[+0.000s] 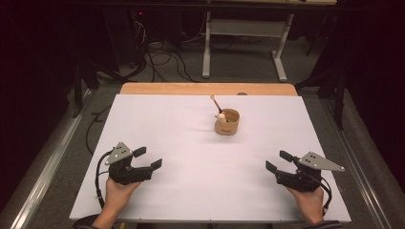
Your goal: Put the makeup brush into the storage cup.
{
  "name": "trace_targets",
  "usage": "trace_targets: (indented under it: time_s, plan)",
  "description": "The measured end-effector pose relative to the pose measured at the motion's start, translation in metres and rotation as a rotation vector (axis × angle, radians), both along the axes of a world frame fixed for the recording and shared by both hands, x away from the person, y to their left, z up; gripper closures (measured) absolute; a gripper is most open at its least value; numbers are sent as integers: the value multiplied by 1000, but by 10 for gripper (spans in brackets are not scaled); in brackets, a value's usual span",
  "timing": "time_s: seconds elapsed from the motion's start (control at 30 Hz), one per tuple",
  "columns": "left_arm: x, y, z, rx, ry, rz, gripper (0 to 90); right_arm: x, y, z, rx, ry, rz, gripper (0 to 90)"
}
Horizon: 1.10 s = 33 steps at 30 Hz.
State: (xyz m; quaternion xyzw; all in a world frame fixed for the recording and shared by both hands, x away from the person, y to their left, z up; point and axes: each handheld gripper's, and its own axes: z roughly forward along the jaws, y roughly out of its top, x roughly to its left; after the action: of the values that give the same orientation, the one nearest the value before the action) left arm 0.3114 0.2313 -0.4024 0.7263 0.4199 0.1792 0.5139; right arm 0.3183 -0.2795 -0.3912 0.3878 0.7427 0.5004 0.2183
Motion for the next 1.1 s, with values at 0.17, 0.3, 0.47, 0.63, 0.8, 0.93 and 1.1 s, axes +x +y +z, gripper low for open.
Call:
trace_targets:
  time_s: [0.17,0.3,0.47,0.63,0.8,0.93,1.1]
  plan:
    - [0,0,0,-1,0,3,208,2,1,-5,-7,11,-2,326]
    - [0,1,0,-3,-4,6,208,4,-1,-9,-11,17,-8,326]
    - [0,1,0,-6,-5,7,208,6,-2,-12,-9,22,-9,326]
    - [0,1,0,-4,-4,6,208,8,-4,-15,-9,32,-18,326]
    - [0,1,0,-5,-4,6,208,10,-7,-18,-11,42,-33,326]
    - [0,1,0,-5,-3,5,208,10,-10,-20,-20,42,-45,326]
    - [0,1,0,-5,-2,2,209,8,-14,-21,-7,46,-60,327]
